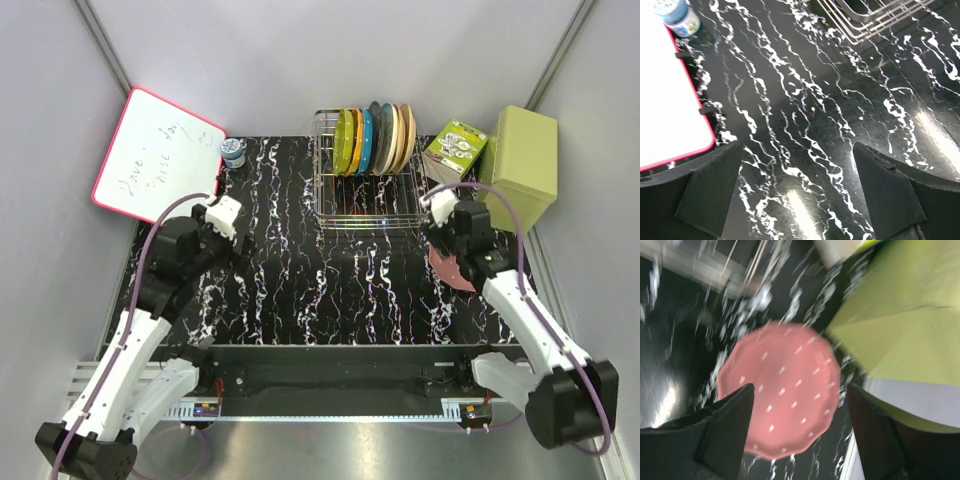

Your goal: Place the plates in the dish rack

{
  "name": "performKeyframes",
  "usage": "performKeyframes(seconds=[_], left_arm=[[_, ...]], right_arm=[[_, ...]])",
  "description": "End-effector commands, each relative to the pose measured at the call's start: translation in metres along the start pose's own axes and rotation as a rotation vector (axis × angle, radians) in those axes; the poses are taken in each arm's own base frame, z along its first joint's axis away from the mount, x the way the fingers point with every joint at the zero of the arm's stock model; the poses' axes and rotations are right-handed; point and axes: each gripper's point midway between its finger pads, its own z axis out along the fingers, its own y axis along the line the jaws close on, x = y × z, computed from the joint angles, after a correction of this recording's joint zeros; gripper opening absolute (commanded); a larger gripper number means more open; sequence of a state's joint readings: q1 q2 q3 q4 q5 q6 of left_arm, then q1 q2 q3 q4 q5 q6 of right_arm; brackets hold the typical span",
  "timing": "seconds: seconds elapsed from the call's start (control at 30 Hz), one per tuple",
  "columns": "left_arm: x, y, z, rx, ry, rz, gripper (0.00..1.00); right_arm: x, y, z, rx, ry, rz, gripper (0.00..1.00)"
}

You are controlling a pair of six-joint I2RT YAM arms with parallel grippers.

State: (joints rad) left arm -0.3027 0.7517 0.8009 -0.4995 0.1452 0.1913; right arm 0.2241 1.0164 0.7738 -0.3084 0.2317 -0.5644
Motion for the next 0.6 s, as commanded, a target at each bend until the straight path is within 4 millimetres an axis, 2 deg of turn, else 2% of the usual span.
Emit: performKeyframes(seconds=[0.0,0.07,0.17,0.23,0.3,0.43,0.57], left_arm=[[-0.034,0.018,-0.016,-0.090,-0.093,0.044,0.99],[-0.034,0.019,-0.019,-0.103,-0.100,0.028,0.99],[-0.026,0.020,-0.019,-0.107,-0.093,-0.001,0.99],[-0.023,0.023,-0.020,-0.114,-0.091,-0.009,0.99],[-0.019,0.025,-0.019,-0.124,-0.082,-0.013,0.99],[-0.018,0.029,-0.018,-0.136,-0.081,-0.025,0.99],[-0.015,0.032,-0.014,-0.138,-0.077,-0.042,0.99]], right_arm=[[0.055,0.026,0.027,-0.153,0.153,-0.160,0.69],[0.071,0.025,0.042,-0.182,0.190,-0.132,0.64],[0.088,0.025,0.058,-0.212,0.238,-0.144,0.42],[0.101,0.028,0.068,-0.235,0.270,-0.167,0.16],[0.110,0.033,0.075,-0.256,0.290,-0.182,0.08],[0.119,0.048,0.076,-0.342,0.297,-0.231,0.05],[0.115,0.066,0.066,-0.470,0.262,-0.255,0.05]])
